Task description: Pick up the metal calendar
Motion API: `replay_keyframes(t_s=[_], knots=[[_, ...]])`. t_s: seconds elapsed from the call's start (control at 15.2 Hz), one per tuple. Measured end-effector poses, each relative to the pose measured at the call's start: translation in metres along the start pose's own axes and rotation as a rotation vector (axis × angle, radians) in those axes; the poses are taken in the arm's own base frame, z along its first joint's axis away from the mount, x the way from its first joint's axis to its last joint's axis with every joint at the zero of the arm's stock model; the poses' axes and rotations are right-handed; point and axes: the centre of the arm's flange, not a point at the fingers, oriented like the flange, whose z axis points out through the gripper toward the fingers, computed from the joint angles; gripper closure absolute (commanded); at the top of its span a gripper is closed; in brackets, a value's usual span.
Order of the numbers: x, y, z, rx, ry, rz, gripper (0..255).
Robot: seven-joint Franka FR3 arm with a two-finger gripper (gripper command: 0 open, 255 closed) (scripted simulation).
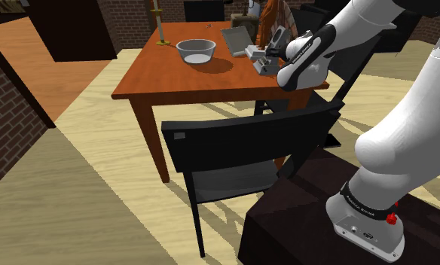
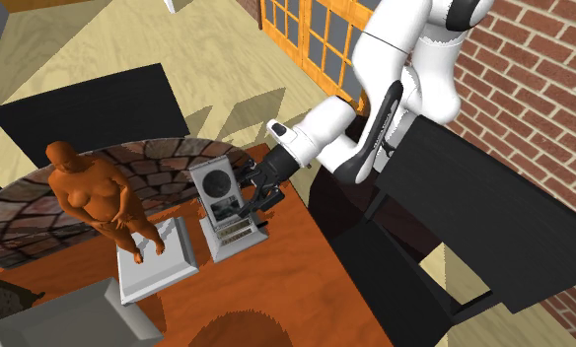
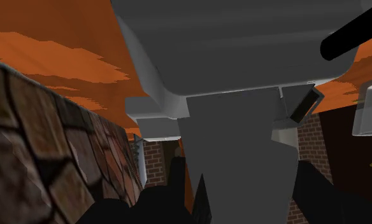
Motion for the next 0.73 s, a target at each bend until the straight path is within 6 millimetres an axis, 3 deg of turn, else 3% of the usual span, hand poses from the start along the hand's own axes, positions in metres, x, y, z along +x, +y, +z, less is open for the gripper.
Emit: replay_keyframes(t_s=[0.73], knots=[[0.0081, -0.0012, -0.0039, -0.001, -0.003, 0.0, 255]])
